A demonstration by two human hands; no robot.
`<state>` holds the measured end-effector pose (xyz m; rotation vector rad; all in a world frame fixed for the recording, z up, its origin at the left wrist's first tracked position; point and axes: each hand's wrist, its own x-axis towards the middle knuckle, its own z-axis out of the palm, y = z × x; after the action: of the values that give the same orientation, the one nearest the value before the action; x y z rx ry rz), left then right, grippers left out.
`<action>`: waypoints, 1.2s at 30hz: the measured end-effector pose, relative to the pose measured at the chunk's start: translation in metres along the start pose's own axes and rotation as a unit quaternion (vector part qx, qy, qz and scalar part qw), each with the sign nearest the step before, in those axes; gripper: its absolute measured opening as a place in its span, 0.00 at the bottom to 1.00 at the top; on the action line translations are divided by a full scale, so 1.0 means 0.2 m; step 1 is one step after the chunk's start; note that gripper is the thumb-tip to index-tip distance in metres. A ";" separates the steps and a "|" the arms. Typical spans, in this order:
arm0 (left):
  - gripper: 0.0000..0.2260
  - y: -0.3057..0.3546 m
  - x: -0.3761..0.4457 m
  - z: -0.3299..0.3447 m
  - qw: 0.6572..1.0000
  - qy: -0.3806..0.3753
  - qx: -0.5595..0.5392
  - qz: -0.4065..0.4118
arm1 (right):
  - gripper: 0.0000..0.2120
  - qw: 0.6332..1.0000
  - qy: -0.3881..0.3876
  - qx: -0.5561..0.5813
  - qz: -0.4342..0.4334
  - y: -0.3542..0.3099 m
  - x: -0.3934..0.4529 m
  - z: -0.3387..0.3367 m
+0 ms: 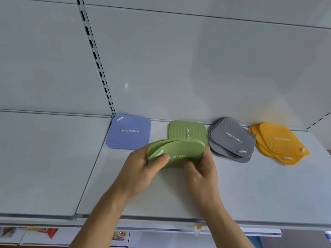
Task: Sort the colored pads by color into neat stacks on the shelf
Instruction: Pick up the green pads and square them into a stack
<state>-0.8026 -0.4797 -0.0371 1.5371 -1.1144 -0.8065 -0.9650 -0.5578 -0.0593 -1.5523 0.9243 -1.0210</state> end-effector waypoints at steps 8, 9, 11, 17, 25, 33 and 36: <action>0.10 0.04 -0.02 0.06 0.998 0.050 -0.013 0.042 | 0.13 1.000 -0.008 -0.012 -0.016 -0.02 0.02 0.01; 0.09 0.04 -0.03 0.06 0.996 0.069 -0.015 0.045 | 0.14 0.999 -0.017 -0.020 -0.018 -0.03 0.02 0.01; 0.06 0.05 -0.03 0.05 0.990 0.127 -0.013 0.055 | 0.15 0.997 -0.050 -0.045 -0.022 -0.03 0.04 0.01; 0.05 0.03 -0.05 -0.10 0.971 0.233 -0.018 0.042 | 0.19 0.921 -0.039 -0.343 -0.182 0.06 0.26 -0.15; 0.14 0.02 -0.09 -0.16 0.973 0.229 0.025 0.023 | 0.16 0.857 -0.158 -0.464 -0.161 0.10 0.40 -0.08; 0.10 0.01 -0.09 -0.13 0.971 0.238 0.023 0.000 | 0.17 0.863 -0.109 -0.464 -0.170 0.12 0.42 -0.02; 0.11 0.00 -0.09 -0.13 0.968 0.247 0.033 -0.003 | 0.19 0.863 -0.081 -0.455 -0.203 0.14 0.40 -0.01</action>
<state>-0.7852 -0.4534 -0.0309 1.6760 -0.7712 -0.3563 -0.9418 -0.6381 -0.0744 -2.6743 1.0460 -0.7195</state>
